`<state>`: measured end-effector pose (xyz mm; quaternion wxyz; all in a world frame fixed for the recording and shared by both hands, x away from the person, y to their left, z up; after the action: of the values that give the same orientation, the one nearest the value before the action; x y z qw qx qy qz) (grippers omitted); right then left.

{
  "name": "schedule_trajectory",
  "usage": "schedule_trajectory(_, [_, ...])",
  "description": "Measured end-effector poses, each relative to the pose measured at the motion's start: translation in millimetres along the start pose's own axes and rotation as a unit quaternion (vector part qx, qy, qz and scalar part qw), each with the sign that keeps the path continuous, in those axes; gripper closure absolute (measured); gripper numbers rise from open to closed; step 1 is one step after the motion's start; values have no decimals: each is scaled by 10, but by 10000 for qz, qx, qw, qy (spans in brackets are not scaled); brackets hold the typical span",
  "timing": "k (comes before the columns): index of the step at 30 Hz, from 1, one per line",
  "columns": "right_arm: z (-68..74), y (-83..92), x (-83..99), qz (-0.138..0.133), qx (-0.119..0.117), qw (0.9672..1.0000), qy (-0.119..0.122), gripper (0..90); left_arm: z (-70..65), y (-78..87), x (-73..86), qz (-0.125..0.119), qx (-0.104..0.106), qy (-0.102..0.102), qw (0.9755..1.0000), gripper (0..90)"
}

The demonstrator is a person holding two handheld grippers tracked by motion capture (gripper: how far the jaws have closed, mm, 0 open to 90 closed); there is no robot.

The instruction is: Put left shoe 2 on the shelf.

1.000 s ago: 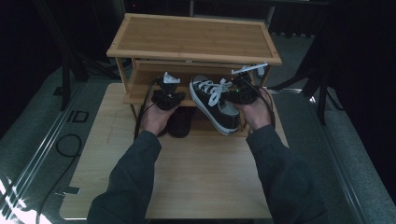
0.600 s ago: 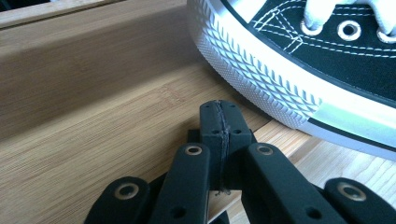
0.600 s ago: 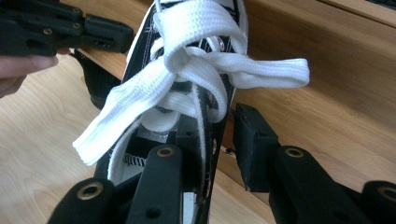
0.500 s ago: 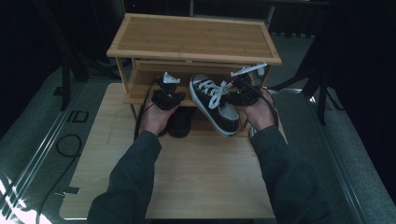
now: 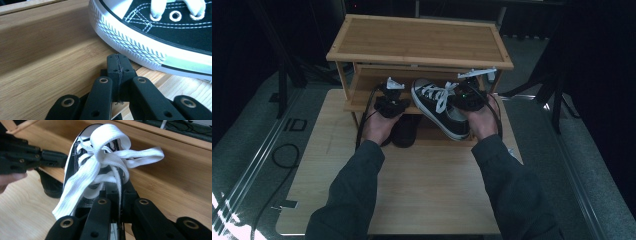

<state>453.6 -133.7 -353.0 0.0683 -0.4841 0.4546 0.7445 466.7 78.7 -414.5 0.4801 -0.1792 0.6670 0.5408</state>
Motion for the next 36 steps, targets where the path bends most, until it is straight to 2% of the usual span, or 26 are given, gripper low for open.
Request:
schedule_trajectory(5, [-7,-34,-12,-75,34,9999,-114,881,1,0,0,-6,-11,-7,10000,897])
schedule_trajectory(8, [-10,-54,-6,-33,87,9999,-98,879,0,0,1,-1,-3,2,10000,897])
schedule_trajectory(9, [-22,-59,9,50,114,9999,12,876,0,-1,0,-6,-11,-9,10000,897])
schedule_trajectory(12, [-31,-51,10,76,59,10000,8,873,0,-1,1,-7,-13,-5,10000,897])
schedule_trajectory(13, [-21,-24,13,206,-36,9996,172,821,0,-1,1,-6,-7,-2,10000,897])
schedule_trajectory(14, [-19,-2,12,242,-85,9995,183,809,6,2,1,6,-51,-16,10000,897])
schedule_trajectory(20, [-30,82,25,325,-174,9989,284,744,6,1,2,13,-14,21,10000,897])
schedule_trajectory(31, [-42,294,-26,115,-179,9989,414,720,6,4,1,33,-13,0,10000,896])
schedule_trajectory(36, [-104,439,14,-1,-193,9987,464,717,9,5,2,40,-2,2,10000,896])
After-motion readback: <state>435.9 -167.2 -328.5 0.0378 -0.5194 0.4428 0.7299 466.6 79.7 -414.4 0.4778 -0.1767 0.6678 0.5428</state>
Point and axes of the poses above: each handheld gripper's, and its own axes: y roughly backward along the jaws, x roughly out of its underside, z roughly to its left, the point moved 4 cm from there along -y, roughly forward along the jaws, and after that the axes turned 9 degrees about -x, right-handed, at the moved point
